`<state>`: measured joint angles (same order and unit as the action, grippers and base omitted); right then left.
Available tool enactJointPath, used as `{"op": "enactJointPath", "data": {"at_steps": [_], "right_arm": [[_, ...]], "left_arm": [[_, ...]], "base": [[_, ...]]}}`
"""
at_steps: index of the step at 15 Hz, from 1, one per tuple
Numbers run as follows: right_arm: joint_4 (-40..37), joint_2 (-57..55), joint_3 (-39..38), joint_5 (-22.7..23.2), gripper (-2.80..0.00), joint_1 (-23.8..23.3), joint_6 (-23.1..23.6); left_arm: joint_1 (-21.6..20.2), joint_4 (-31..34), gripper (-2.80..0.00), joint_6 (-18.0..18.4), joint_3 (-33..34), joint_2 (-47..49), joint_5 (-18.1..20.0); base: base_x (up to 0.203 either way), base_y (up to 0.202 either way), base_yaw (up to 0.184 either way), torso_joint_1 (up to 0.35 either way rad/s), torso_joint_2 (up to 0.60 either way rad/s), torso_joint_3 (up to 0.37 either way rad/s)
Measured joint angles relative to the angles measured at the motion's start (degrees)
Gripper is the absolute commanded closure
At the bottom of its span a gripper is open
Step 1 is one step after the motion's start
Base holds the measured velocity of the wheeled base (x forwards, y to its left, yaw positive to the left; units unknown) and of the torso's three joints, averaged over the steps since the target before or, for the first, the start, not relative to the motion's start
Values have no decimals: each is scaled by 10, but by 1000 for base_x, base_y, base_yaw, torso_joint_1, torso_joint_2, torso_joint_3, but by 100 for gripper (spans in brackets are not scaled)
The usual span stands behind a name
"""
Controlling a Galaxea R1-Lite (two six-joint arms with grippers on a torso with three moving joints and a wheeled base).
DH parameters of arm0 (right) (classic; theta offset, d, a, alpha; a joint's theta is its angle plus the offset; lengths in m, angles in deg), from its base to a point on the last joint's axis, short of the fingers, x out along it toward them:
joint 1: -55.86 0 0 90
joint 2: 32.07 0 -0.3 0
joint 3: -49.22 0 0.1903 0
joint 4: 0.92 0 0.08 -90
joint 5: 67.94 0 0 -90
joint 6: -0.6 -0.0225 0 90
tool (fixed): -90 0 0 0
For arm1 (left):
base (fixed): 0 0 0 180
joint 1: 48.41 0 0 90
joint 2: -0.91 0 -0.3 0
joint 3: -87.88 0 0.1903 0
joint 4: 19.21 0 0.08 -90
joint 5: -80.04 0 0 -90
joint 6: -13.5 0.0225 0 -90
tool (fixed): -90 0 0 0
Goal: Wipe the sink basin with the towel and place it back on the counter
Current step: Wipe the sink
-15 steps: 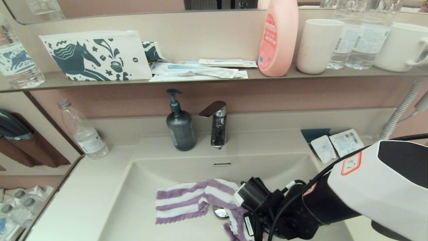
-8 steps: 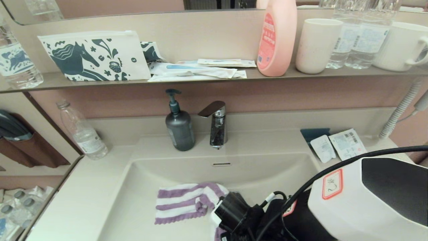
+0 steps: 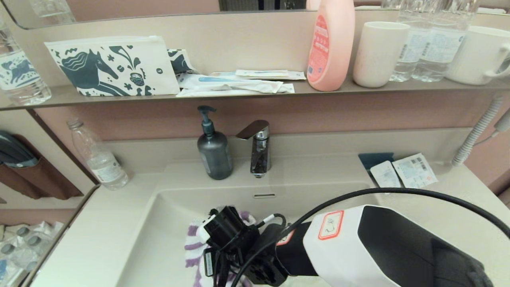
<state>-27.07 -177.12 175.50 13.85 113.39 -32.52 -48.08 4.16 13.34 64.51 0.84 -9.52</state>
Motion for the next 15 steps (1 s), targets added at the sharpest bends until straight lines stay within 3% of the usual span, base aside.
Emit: {"op": "enactJointPath", "data": {"at_steps": [3,7,10,15], "right_arm": [[11,-56,78,-71,0,-19,29],[27,-84,96,-146,0,-47,49],[8,-79,70,-195,0,-73,52],[-8,-30,-23,-233,0,-93,51]], "left_arm": [[0,0,0,0,0,0,0],[0,0,0,0,0,0,0],[0,0,0,0,0,0,0],[0,0,0,0,0,0,0]], "base": [[0,0,0,0,0,0],[0,0,0,0,0,0],[0,0,0,0,0,0],[0,0,0,0,0,0]]}}
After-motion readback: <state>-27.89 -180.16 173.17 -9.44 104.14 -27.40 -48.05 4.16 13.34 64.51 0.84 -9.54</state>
